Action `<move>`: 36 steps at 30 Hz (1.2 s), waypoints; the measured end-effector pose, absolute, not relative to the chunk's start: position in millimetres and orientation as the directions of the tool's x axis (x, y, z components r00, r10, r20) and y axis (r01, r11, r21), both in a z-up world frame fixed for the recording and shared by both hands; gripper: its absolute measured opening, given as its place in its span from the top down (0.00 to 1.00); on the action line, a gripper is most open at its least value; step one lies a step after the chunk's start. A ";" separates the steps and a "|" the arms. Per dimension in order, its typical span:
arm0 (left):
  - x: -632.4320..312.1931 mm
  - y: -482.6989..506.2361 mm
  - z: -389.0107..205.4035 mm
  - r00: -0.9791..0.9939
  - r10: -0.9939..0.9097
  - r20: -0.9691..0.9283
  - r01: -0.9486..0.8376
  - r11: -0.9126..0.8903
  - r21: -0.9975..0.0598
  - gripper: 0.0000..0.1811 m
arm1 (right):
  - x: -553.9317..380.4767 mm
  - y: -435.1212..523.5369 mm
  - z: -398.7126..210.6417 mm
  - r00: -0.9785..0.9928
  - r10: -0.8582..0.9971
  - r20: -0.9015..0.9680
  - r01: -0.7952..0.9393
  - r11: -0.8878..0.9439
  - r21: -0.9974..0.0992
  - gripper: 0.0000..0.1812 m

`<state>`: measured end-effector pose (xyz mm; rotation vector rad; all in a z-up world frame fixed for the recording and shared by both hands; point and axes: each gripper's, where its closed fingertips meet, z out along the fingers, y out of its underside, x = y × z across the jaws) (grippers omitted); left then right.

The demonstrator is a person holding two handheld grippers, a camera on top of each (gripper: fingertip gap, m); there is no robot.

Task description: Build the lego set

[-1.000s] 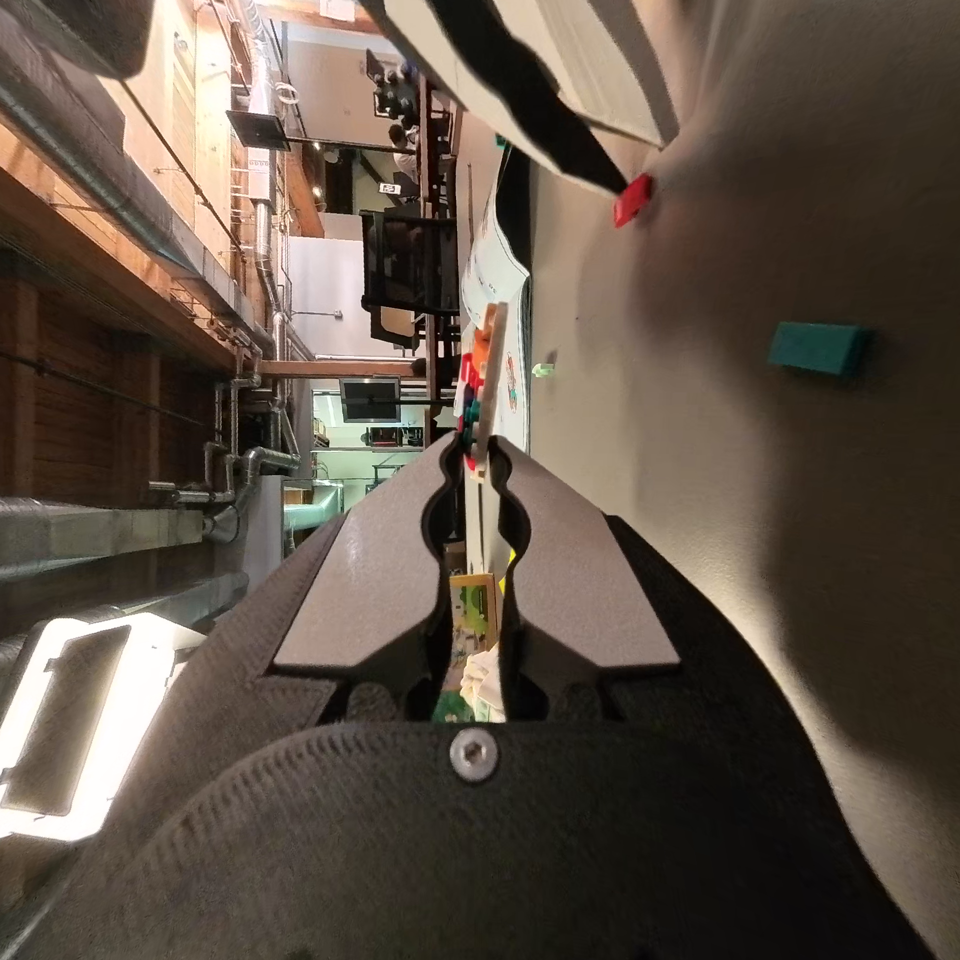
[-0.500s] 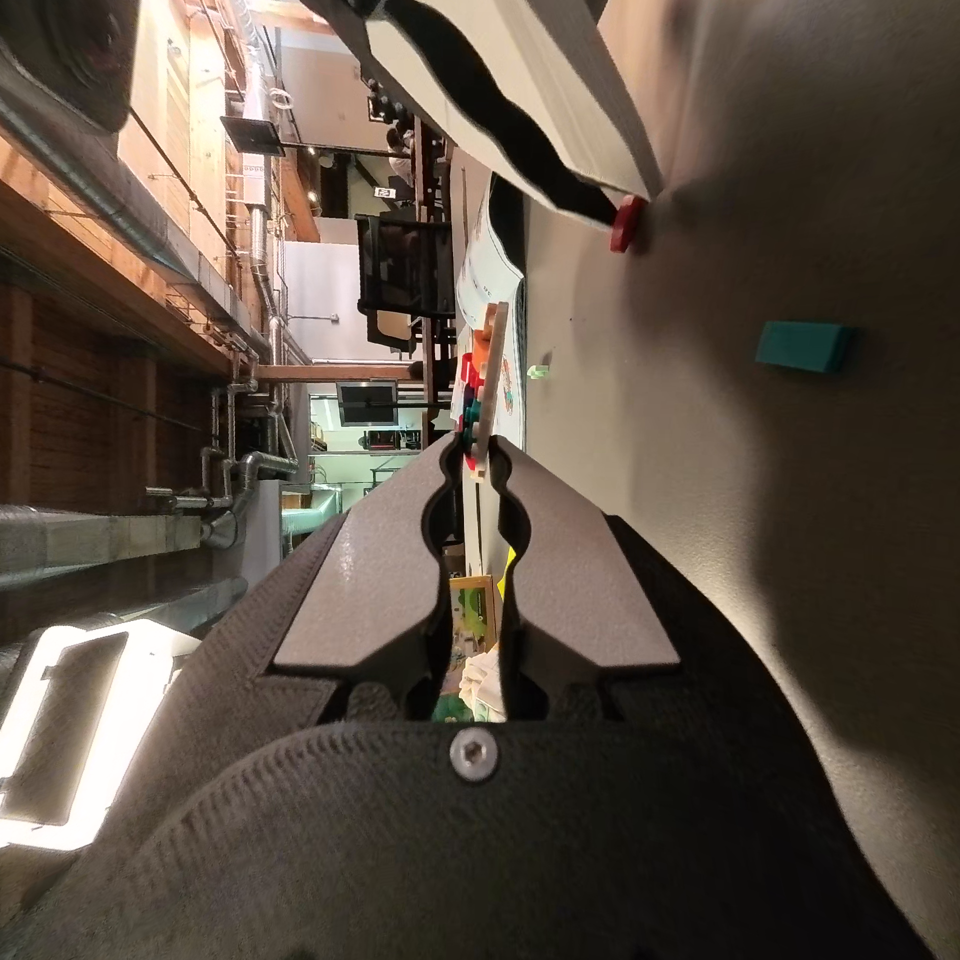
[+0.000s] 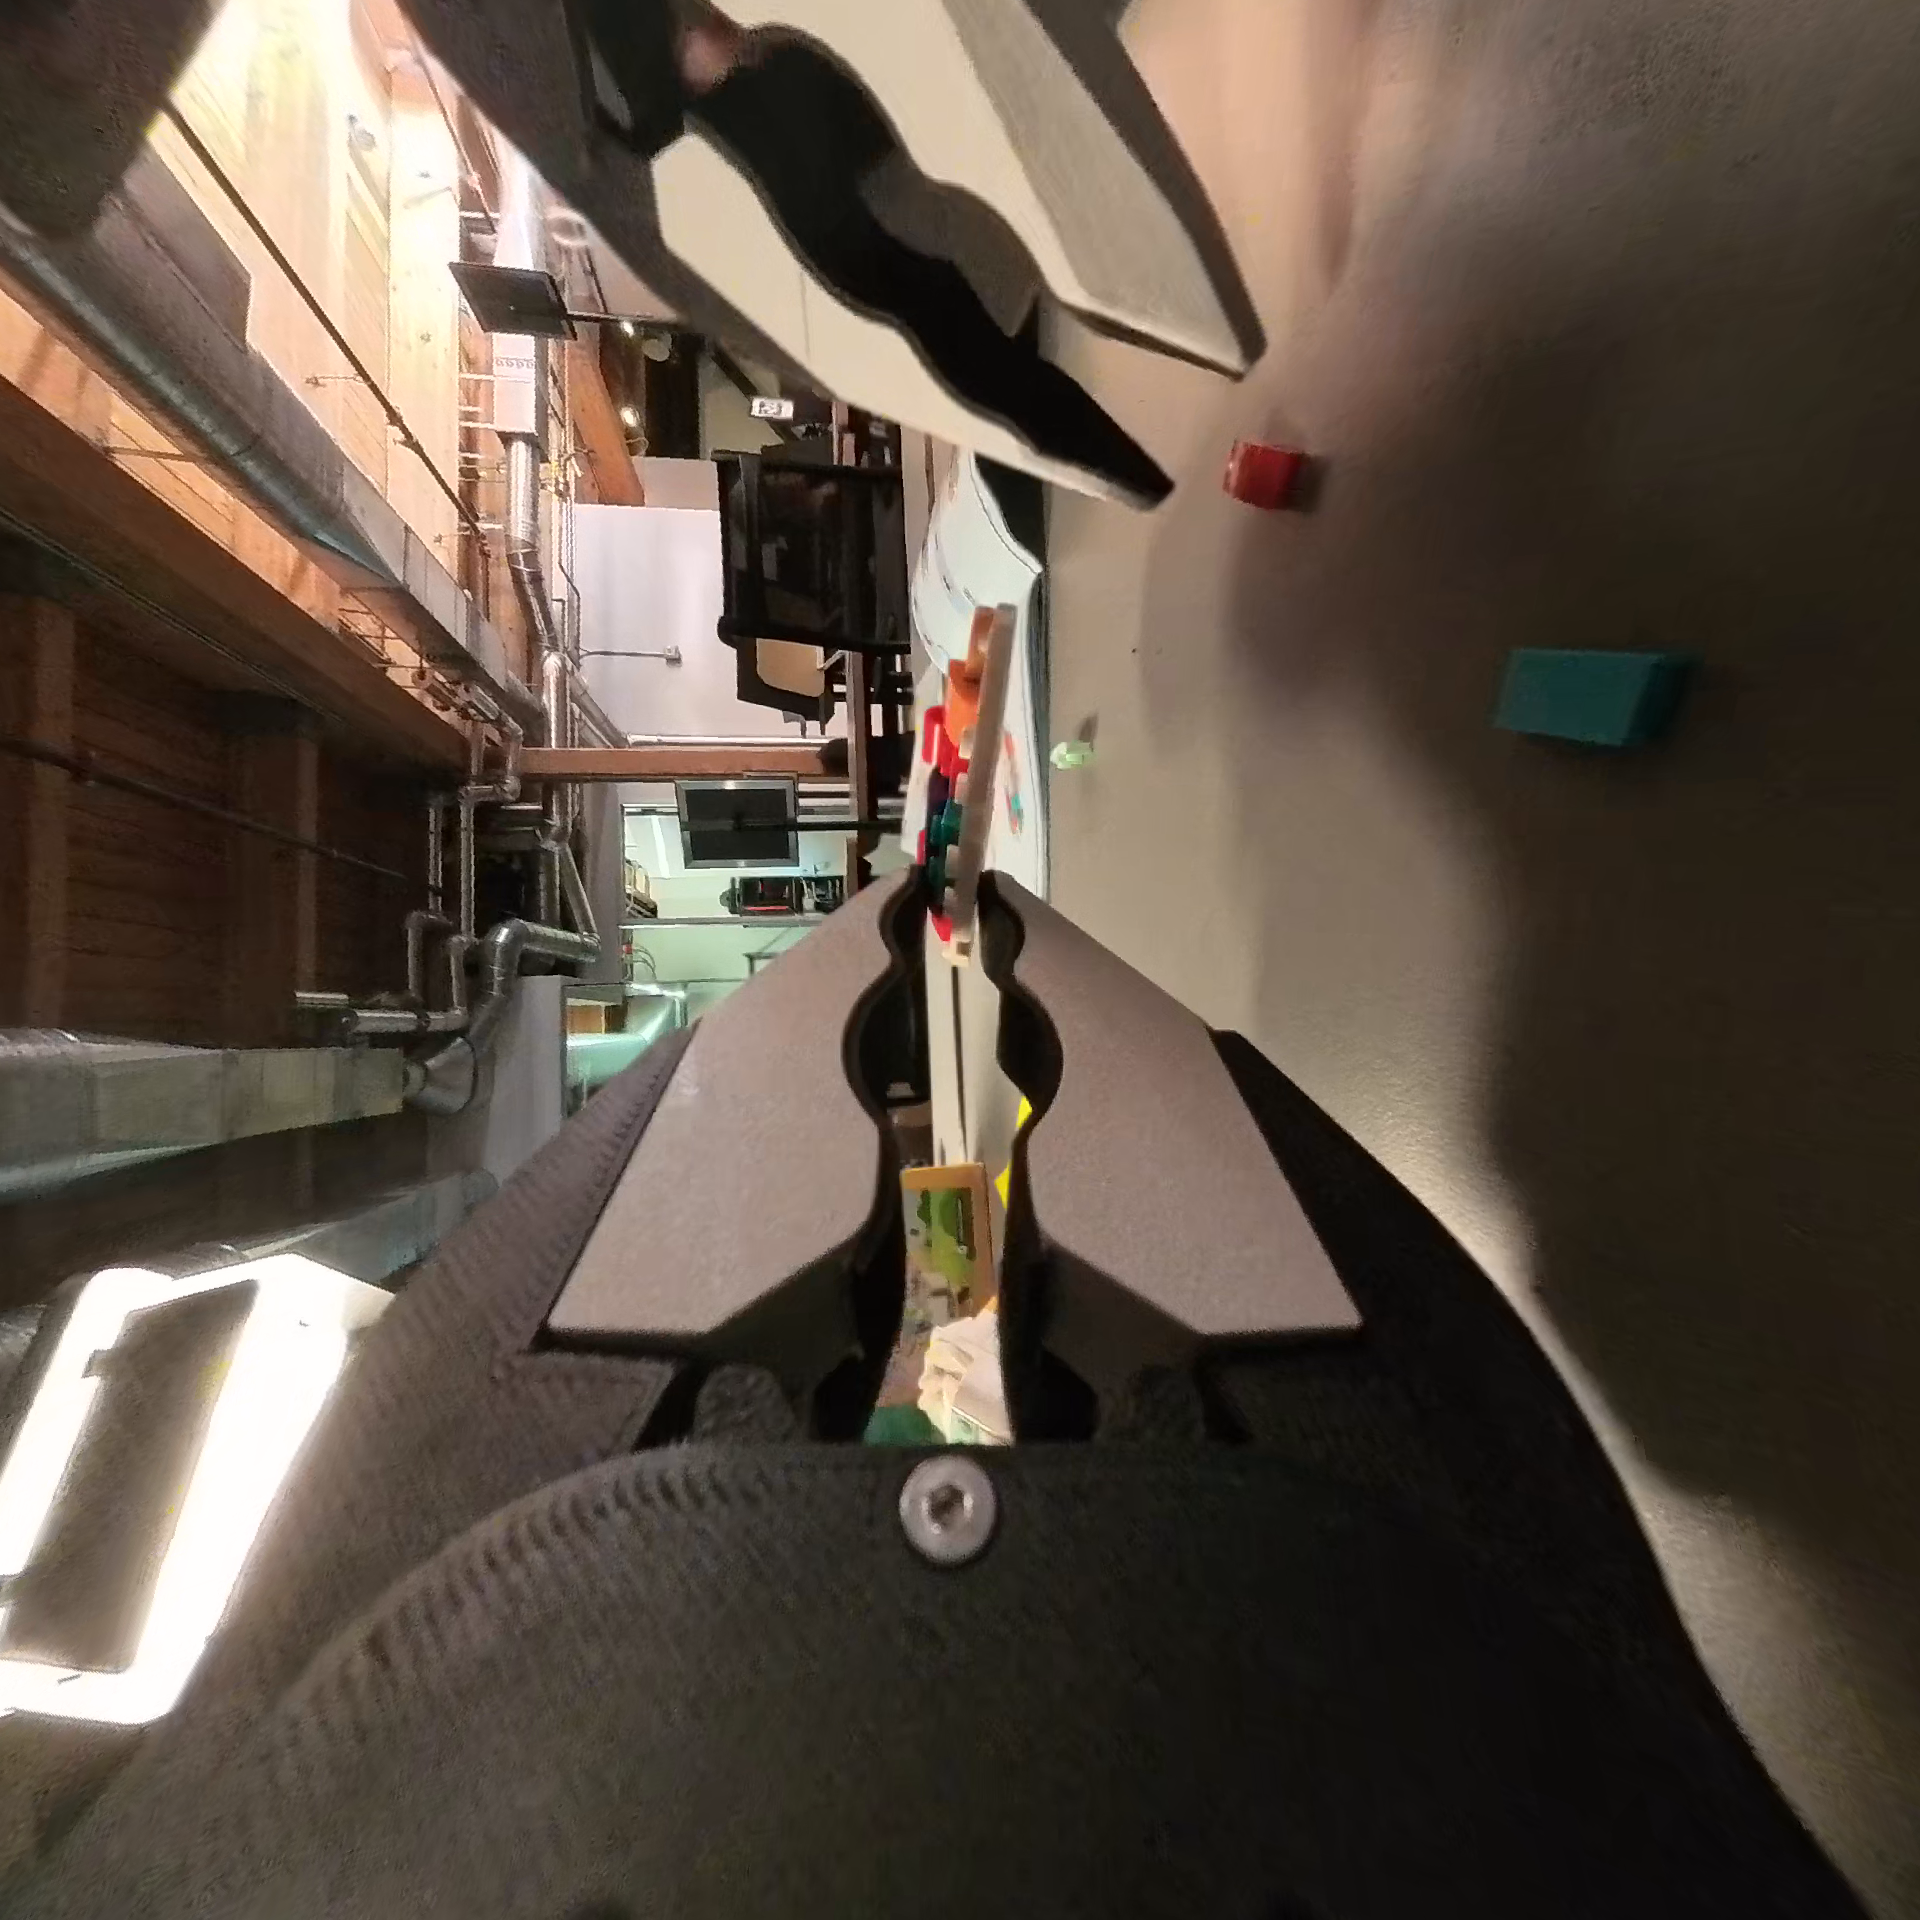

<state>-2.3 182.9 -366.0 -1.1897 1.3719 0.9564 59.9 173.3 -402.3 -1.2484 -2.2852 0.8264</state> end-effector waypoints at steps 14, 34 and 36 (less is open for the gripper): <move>-3.4 184.6 -367.4 0.022 -0.152 -0.988 -0.980 0.191 -0.051 0.96 | 61.5 176.1 -415.1 -0.696 0.716 -0.059 0.616 0.553 -0.561 0.97; 13.9 178.4 -358.3 0.059 -0.139 -0.989 -0.961 0.259 -0.094 0.95 | 27.8 155.2 -350.0 -0.748 0.647 0.146 0.495 0.691 -0.526 0.97; 14.2 178.3 -357.4 0.062 -0.137 -0.989 -0.961 0.260 -0.096 0.96 | 26.9 153.6 -351.0 -0.758 0.635 0.150 0.488 0.705 -0.514 0.97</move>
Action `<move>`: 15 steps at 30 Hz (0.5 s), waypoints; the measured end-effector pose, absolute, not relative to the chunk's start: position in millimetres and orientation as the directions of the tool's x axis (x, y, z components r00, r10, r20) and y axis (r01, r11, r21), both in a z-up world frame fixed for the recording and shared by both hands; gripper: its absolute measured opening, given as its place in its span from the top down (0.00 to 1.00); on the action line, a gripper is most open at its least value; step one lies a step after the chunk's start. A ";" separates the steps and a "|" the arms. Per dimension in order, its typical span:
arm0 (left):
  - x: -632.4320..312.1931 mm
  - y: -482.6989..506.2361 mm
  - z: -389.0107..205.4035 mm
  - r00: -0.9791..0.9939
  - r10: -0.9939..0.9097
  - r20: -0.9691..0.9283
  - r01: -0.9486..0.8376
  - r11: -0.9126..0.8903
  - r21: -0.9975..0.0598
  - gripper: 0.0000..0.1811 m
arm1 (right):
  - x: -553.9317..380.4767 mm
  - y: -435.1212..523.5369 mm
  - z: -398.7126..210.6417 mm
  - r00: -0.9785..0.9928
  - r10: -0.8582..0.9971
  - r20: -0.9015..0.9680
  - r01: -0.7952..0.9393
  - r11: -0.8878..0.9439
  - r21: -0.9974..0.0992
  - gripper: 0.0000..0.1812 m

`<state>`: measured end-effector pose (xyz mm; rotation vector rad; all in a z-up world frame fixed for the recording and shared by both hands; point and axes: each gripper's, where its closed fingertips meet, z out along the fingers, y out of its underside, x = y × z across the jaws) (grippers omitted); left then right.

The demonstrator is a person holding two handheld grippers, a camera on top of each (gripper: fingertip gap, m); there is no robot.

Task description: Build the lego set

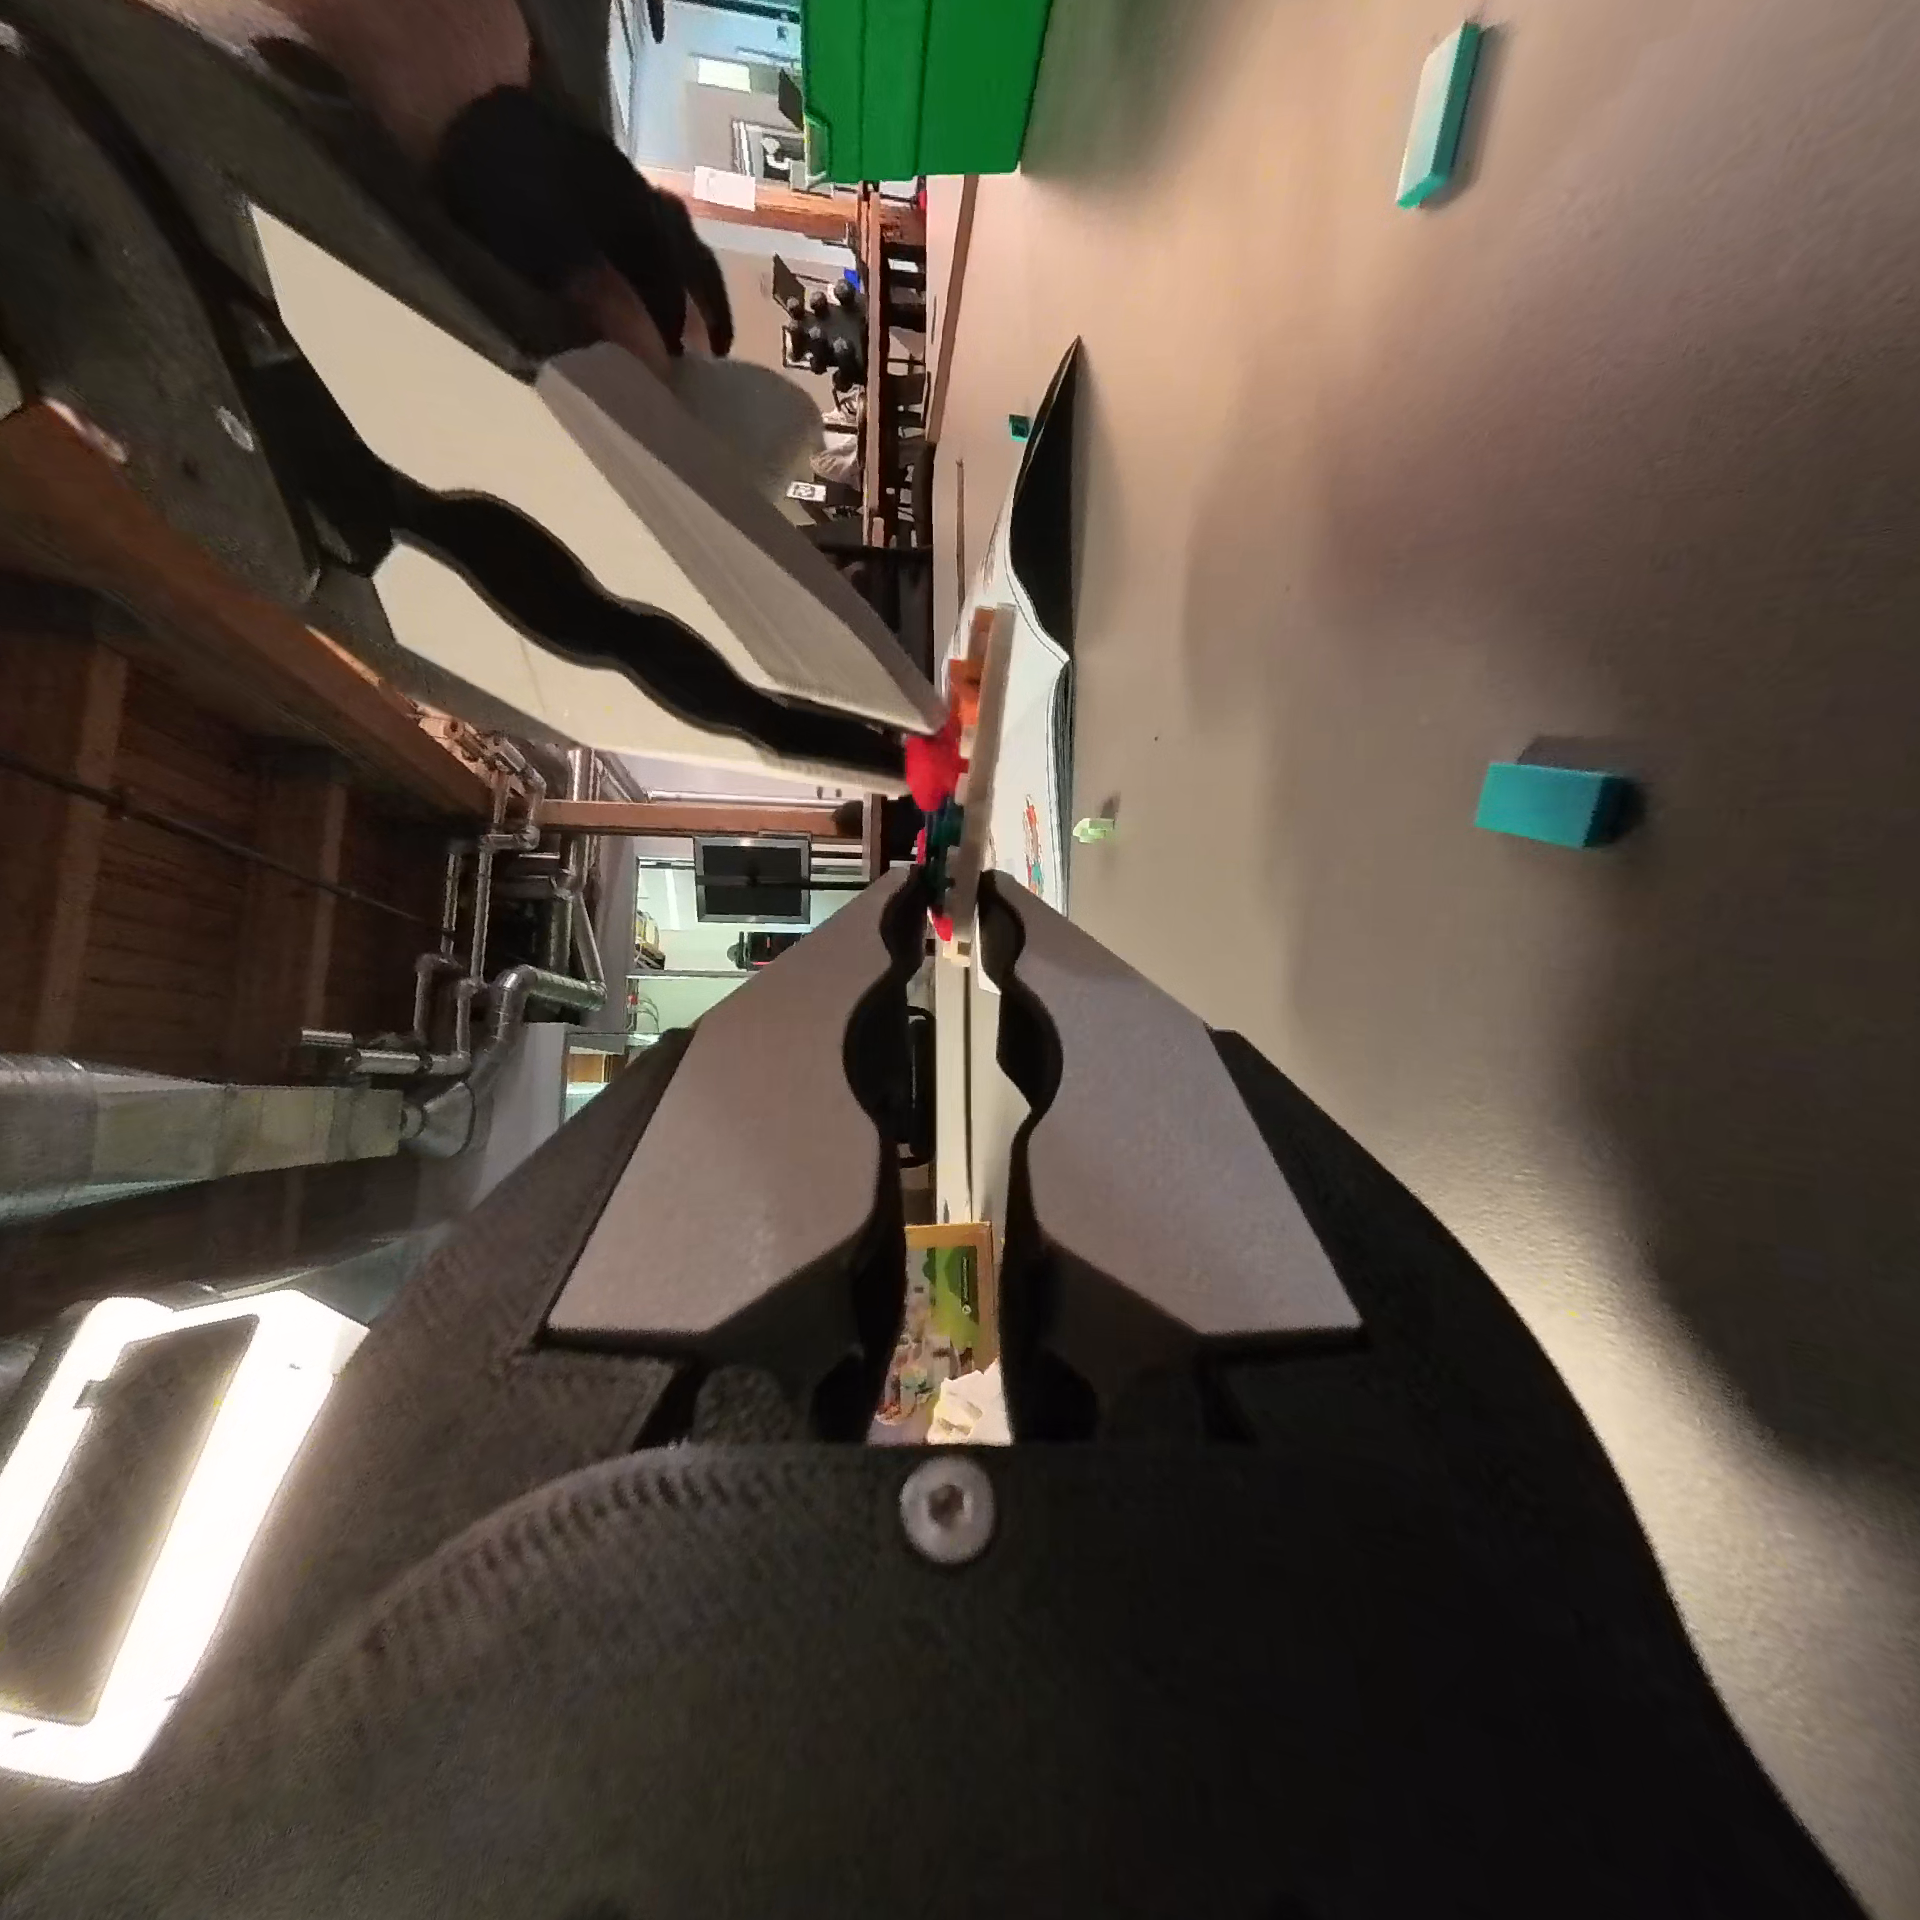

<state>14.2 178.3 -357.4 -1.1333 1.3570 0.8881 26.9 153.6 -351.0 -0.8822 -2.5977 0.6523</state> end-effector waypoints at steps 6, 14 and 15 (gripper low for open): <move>15.1 177.8 -357.2 0.064 -0.139 -0.988 -0.958 0.268 -0.099 0.96 | 26.0 153.9 -351.1 -0.777 0.607 0.165 0.468 0.734 -0.492 0.97; 17.7 176.5 -355.3 0.059 -0.126 -0.990 -0.954 0.284 -0.093 0.96 | 29.6 152.5 -350.0 -0.785 0.593 0.179 0.457 0.750 -0.479 0.97; 18.1 176.3 -354.8 0.058 -0.122 -0.991 -0.954 0.286 -0.091 0.96 | 29.9 152.4 -349.8 -0.785 0.592 0.182 0.455 0.751 -0.479 0.97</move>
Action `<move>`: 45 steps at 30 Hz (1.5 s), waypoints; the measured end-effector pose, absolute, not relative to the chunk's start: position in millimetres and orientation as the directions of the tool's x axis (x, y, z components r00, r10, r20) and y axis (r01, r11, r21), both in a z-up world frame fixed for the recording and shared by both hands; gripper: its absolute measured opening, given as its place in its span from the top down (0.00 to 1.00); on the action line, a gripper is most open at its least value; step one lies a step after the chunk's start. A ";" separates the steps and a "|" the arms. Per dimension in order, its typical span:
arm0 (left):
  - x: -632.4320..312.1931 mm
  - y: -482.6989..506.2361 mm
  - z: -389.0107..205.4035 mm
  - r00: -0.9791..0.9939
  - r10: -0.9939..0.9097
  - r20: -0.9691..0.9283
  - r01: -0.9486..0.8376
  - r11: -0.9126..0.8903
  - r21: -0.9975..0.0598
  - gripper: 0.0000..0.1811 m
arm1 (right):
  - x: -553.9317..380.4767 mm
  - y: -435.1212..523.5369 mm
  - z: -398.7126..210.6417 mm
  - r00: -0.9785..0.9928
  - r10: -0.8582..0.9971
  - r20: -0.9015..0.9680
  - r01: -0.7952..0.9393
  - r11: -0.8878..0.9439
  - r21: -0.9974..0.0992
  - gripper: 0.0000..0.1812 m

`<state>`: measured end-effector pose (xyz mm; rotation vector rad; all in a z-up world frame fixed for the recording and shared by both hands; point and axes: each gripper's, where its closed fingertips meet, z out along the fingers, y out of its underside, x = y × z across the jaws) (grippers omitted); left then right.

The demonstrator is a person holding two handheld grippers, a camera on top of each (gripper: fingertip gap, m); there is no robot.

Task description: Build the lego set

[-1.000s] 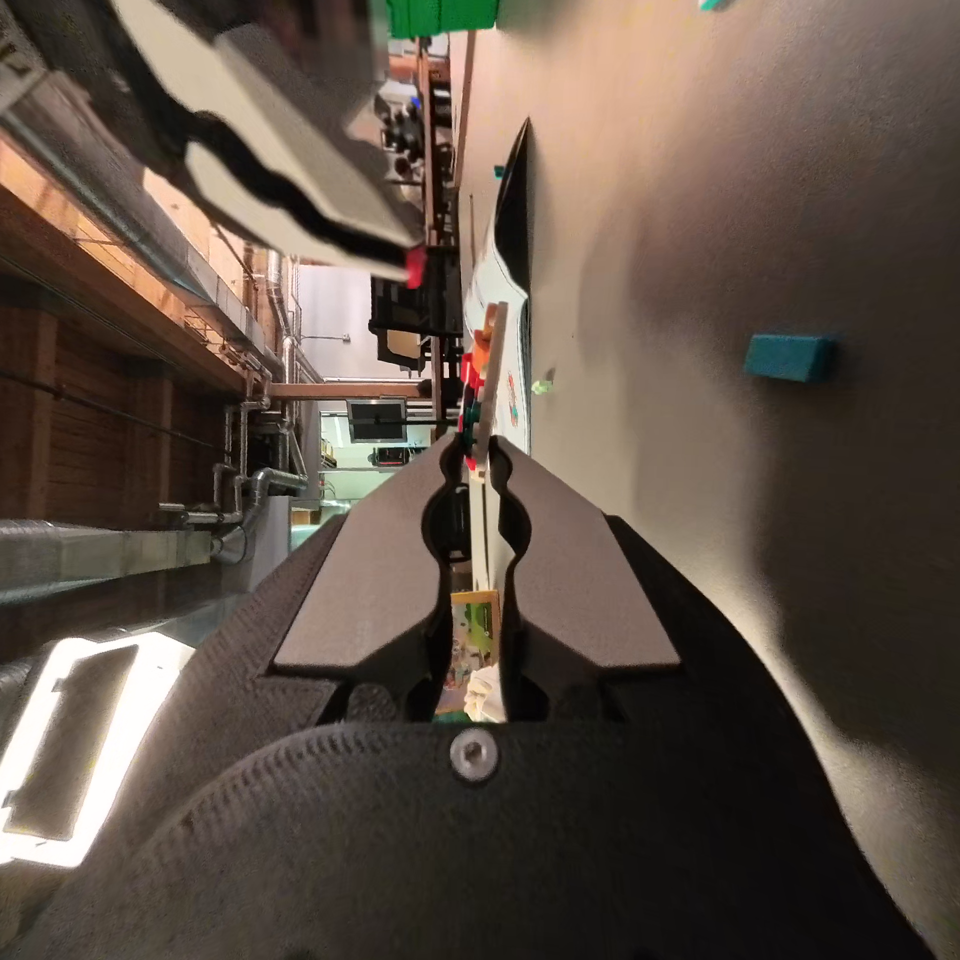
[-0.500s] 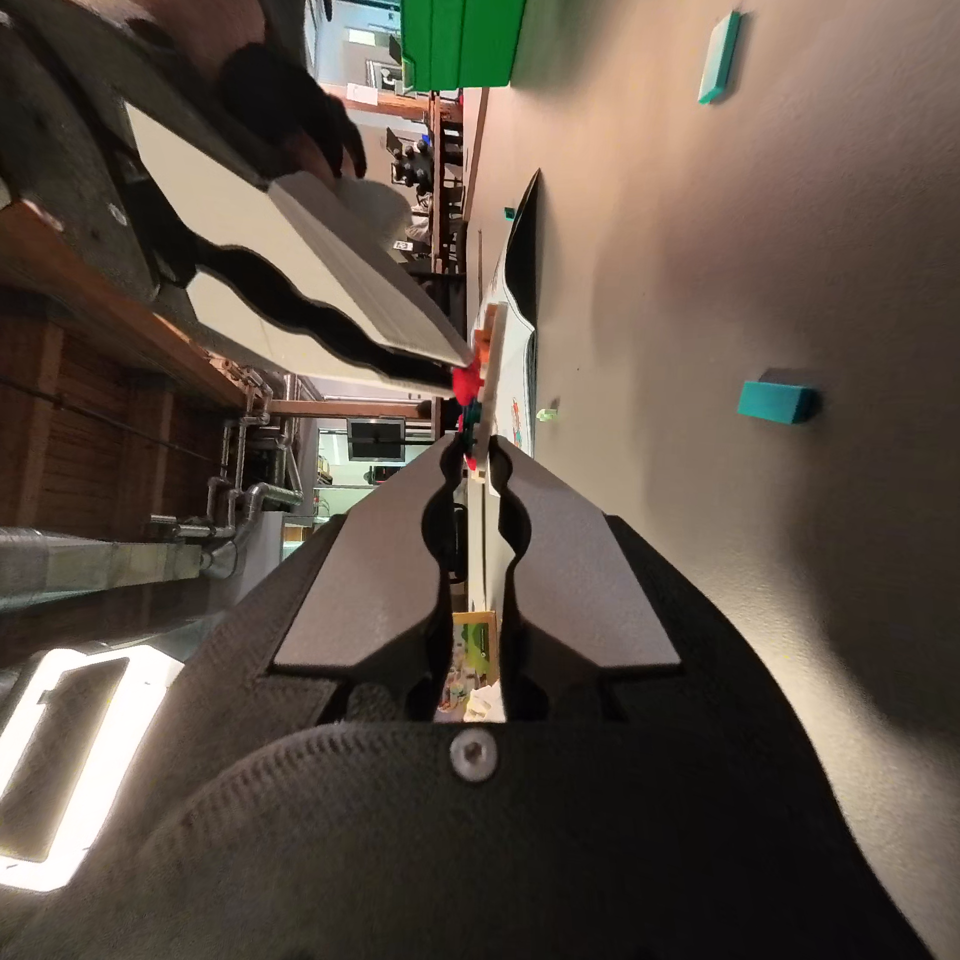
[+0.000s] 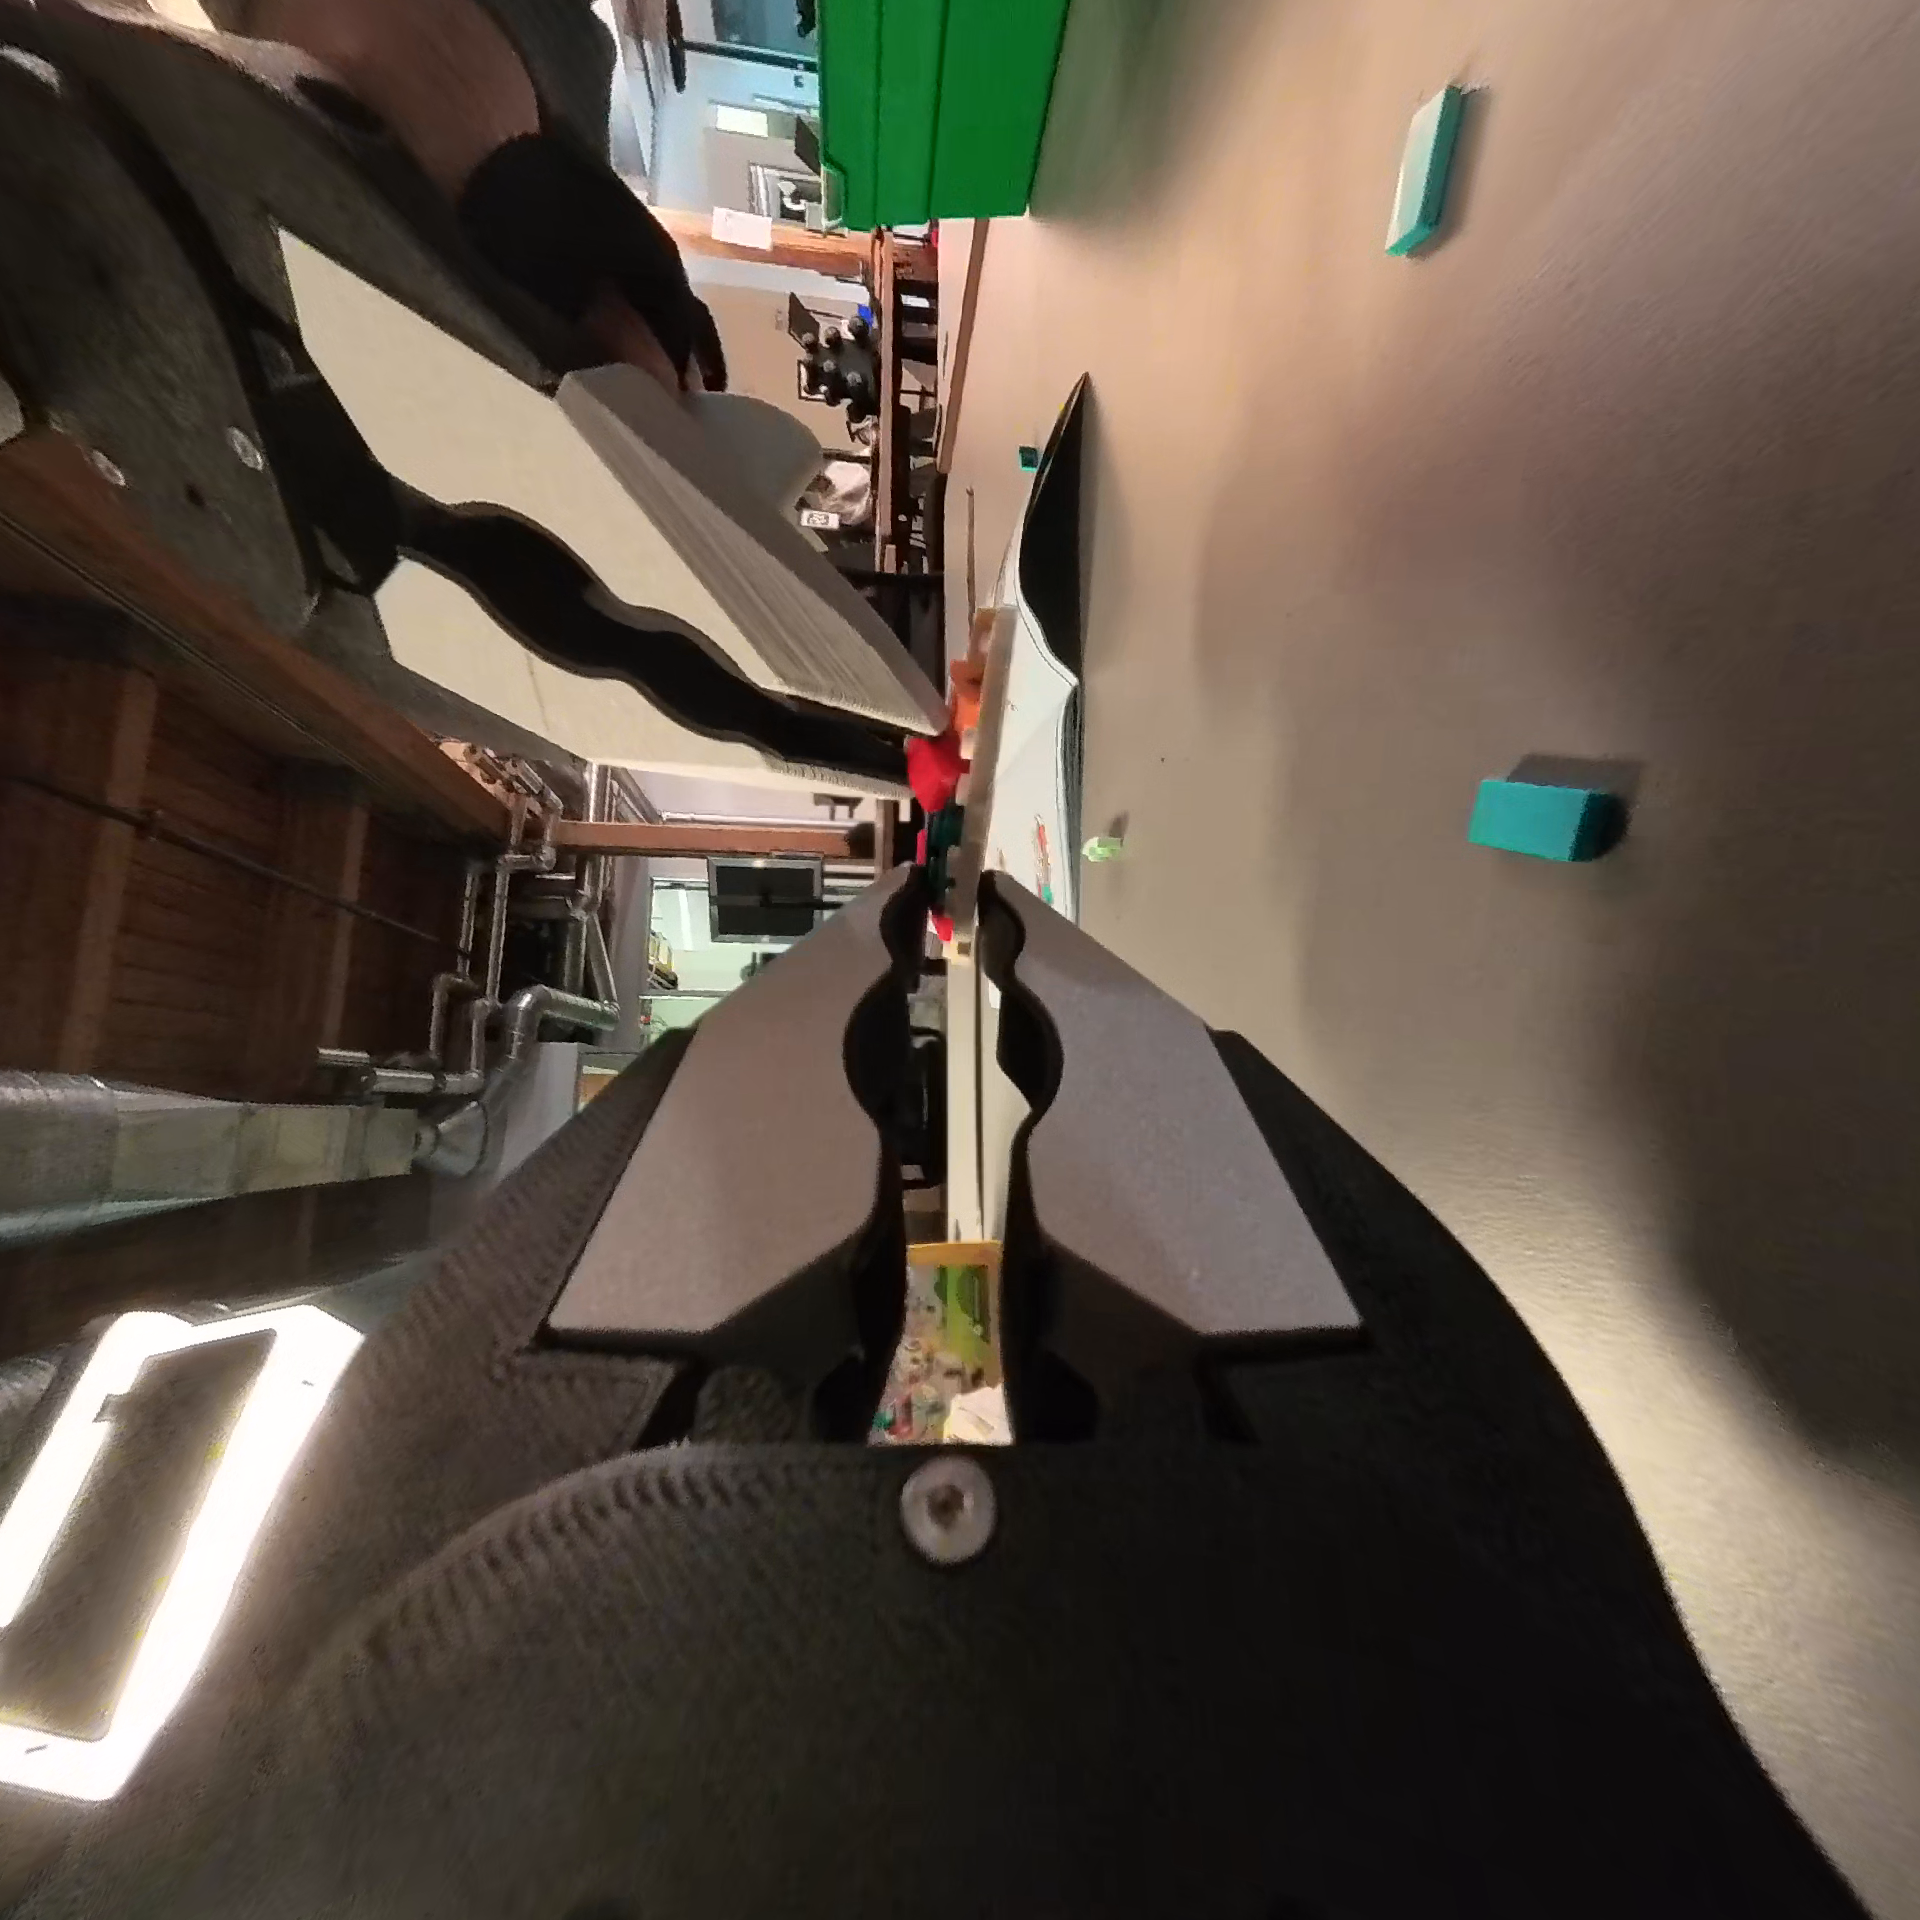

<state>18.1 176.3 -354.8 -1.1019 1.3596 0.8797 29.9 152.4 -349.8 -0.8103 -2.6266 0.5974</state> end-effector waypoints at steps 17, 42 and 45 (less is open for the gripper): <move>20.9 174.5 -352.7 0.057 -0.112 -0.992 -0.949 0.304 -0.088 0.96 | 32.2 149.5 -348.6 -0.791 0.578 0.201 0.439 0.764 -0.473 0.97; 23.5 172.3 -353.5 0.055 -0.118 -0.991 -0.944 0.316 -0.090 0.96 | 29.6 148.9 -346.4 -0.791 0.576 0.207 0.439 0.770 -0.464 0.92; 24.3 171.8 -354.2 0.053 -0.121 -0.991 -0.944 0.319 -0.090 0.96 | 30.0 147.9 -349.1 -0.796 0.570 0.205 0.439 0.775 -0.454 0.92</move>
